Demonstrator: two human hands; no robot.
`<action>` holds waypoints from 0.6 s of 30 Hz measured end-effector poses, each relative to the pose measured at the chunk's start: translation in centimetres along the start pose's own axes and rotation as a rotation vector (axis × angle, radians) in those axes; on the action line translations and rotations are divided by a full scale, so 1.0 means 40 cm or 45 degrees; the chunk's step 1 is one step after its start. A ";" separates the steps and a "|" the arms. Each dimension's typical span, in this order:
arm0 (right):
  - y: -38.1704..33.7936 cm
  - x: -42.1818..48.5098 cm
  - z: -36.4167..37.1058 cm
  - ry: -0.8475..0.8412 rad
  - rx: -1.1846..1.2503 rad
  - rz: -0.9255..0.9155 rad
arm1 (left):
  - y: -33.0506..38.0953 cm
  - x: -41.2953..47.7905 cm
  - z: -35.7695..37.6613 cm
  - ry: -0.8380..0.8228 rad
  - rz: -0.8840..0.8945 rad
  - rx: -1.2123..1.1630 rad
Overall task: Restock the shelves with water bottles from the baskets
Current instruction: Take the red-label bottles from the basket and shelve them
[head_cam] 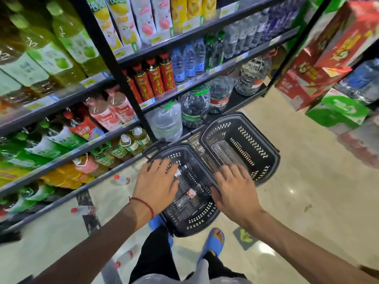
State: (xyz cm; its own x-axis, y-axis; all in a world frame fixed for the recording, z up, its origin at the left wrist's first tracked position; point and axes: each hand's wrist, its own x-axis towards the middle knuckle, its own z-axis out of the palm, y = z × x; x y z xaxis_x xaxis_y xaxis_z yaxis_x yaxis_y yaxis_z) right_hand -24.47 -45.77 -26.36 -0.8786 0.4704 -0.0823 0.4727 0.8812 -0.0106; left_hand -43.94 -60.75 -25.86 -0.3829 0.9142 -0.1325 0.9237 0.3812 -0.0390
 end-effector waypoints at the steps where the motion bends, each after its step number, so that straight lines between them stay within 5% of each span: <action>1: -0.009 0.009 0.006 0.009 0.000 0.036 | -0.017 0.014 0.010 0.001 0.032 -0.010; 18: -0.271 0.231 0.224 -0.092 0.147 0.815 | -0.382 0.341 0.236 -0.100 0.722 0.008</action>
State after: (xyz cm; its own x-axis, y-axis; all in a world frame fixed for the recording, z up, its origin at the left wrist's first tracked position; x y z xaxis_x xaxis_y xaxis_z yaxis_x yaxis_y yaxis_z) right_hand -37.11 -51.42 -35.94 -0.4160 0.8925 -0.1743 0.9087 0.4151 -0.0435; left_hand -63.16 -55.40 -36.43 0.1749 0.9625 -0.2076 0.9844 -0.1672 0.0540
